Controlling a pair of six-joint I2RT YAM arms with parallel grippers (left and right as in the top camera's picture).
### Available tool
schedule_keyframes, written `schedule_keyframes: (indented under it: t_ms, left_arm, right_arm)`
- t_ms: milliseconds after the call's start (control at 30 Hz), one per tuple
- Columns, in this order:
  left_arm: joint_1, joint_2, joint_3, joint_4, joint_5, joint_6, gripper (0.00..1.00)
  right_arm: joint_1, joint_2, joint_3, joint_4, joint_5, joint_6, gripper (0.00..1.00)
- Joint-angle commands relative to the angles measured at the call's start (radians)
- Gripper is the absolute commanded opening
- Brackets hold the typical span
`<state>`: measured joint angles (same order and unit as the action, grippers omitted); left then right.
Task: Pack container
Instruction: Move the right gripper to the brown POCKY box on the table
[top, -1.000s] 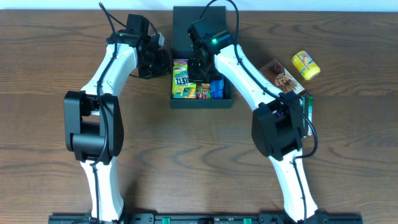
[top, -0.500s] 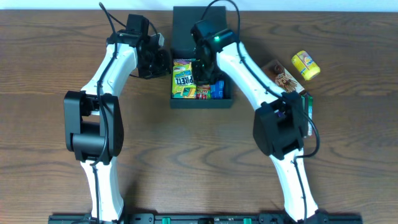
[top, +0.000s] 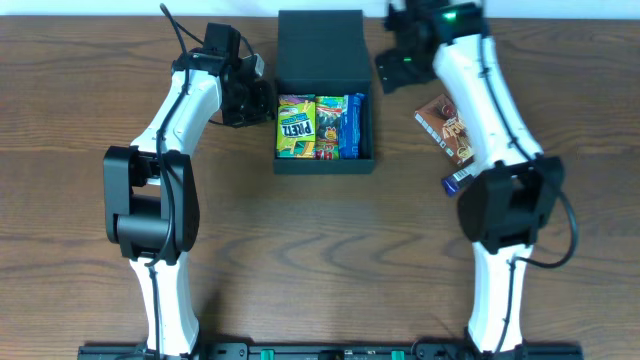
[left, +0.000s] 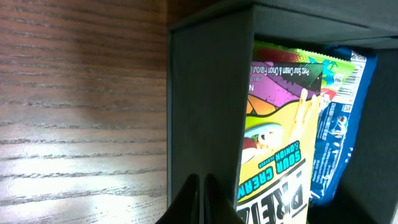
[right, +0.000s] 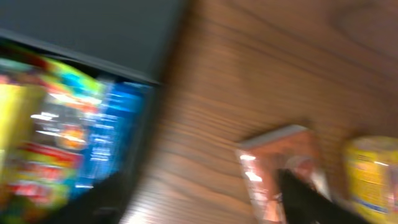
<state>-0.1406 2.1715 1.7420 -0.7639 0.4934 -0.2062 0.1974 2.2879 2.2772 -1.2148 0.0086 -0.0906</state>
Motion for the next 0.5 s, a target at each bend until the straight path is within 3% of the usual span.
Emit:
schedule_keyframes:
  t_ms: [0,200,467]
  left_arm:
    - [-0.004,0.014,-0.008,-0.011,-0.01,-0.005,0.06]
    - [-0.004,0.014,-0.008,-0.01,-0.01,-0.005,0.06]
    - [-0.004,0.014,-0.008,-0.011,-0.01,-0.013,0.06]
  right_arm:
    - [-0.079,-0.002,-0.057,-0.009,0.026,-0.133,0.99]
    - [-0.16,-0.002,-0.145,-0.001,0.025,-0.224,0.99]
    - [-0.165,-0.002,-0.281,0.081,0.025,-0.292,0.99]
